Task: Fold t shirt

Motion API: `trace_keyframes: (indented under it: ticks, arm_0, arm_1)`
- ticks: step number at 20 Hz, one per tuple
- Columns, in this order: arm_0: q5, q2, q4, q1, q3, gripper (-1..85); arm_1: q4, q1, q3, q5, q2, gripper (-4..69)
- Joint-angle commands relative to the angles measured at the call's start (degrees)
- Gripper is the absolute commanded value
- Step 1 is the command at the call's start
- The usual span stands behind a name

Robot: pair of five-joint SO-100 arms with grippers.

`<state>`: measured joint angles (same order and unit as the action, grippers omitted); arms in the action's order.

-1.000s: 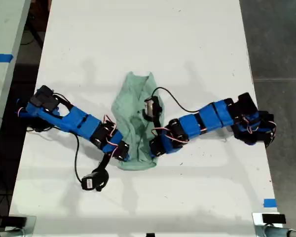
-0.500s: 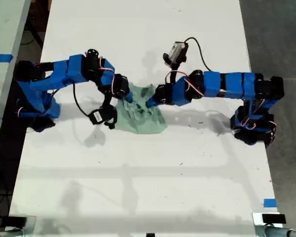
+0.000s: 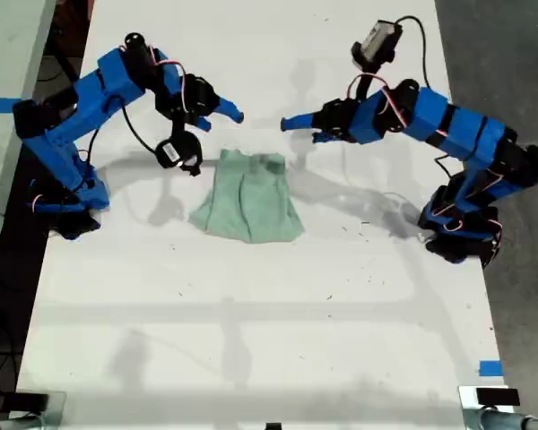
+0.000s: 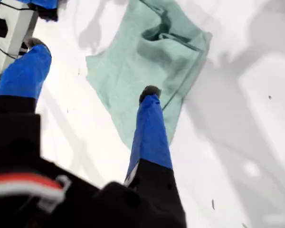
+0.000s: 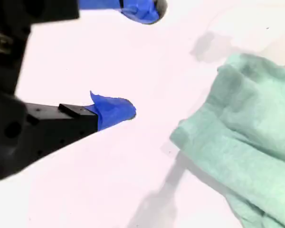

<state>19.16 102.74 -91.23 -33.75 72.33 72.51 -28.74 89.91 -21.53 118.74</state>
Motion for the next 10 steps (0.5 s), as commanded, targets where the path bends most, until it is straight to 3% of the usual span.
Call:
trace_keyframes:
  ticks: [1,2,4,6,10]
  arm_0:
    - [1.5,18.9,-0.4,-5.1,5.3,10.9]
    - [1.8,25.3,-0.4,-5.2,7.5,0.0]
    - [-2.3,39.0,-0.4,-1.5,15.3,0.0]
    - [-8.8,52.2,1.6,7.1,26.3,0.0]
    - [-18.5,73.8,22.7,30.2,65.5,0.0]
  arm_1:
    - [3.4,-4.6,10.5,0.3,21.9,-0.4]
    - [4.2,-4.9,15.7,0.4,30.4,-0.5]
    - [8.3,-2.5,22.1,1.4,43.2,-0.5]
    - [8.4,5.7,28.7,3.3,50.9,-0.5]
    - [1.6,21.5,46.3,4.7,57.0,-0.2]
